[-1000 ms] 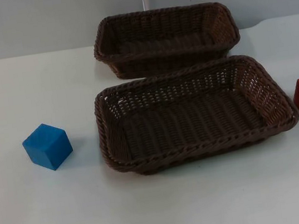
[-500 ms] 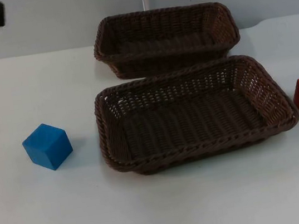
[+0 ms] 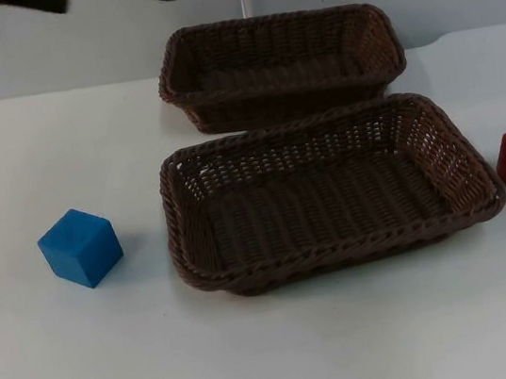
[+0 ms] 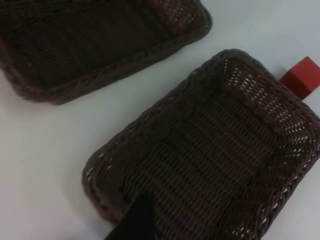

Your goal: Pick up one cube with the left hand and place it into the upper basket. Pick up one cube with the right hand and place it into the lower basket.

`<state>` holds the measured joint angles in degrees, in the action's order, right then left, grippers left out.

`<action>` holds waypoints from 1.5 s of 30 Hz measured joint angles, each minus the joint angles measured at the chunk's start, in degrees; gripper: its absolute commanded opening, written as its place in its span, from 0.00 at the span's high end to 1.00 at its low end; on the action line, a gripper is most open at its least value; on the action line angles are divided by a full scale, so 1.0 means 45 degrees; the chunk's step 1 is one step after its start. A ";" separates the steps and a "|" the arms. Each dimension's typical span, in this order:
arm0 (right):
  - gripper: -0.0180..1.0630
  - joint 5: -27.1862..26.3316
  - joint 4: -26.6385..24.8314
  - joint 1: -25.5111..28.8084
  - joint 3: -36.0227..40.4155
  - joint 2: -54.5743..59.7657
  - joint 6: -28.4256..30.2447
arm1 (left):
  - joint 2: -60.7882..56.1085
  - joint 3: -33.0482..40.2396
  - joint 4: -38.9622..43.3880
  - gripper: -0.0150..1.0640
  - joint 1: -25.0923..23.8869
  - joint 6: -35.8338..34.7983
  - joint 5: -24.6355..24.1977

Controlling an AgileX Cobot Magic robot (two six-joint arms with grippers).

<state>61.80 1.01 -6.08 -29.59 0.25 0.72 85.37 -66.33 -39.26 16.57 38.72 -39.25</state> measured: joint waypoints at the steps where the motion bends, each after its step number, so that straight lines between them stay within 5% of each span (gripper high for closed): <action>1: 0.01 0.0000 0.0000 0.0000 0.0000 0.0000 0.0000 | 0.0421 -0.0332 0.0032 0.08 0.0261 0.0000 0.0049; 18: 0.01 0.0000 0.0000 0.0000 0.0000 0.0000 0.0038 | 0.4418 -0.4074 0.0647 0.08 0.3437 -0.0054 0.0099; 28: 0.01 0.0000 0.0000 0.0000 0.0000 0.0000 0.0038 | 0.7275 -0.7180 0.2946 0.08 0.6052 -0.0071 -0.0225; 45: 0.01 0.0000 0.0000 0.0000 0.0000 0.0000 0.0038 | 1.1262 -1.2314 0.4128 0.08 0.7657 0.0518 -0.0486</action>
<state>61.80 1.01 -6.08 -29.59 0.25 0.89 136.05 -121.75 -20.69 51.03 41.05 -41.43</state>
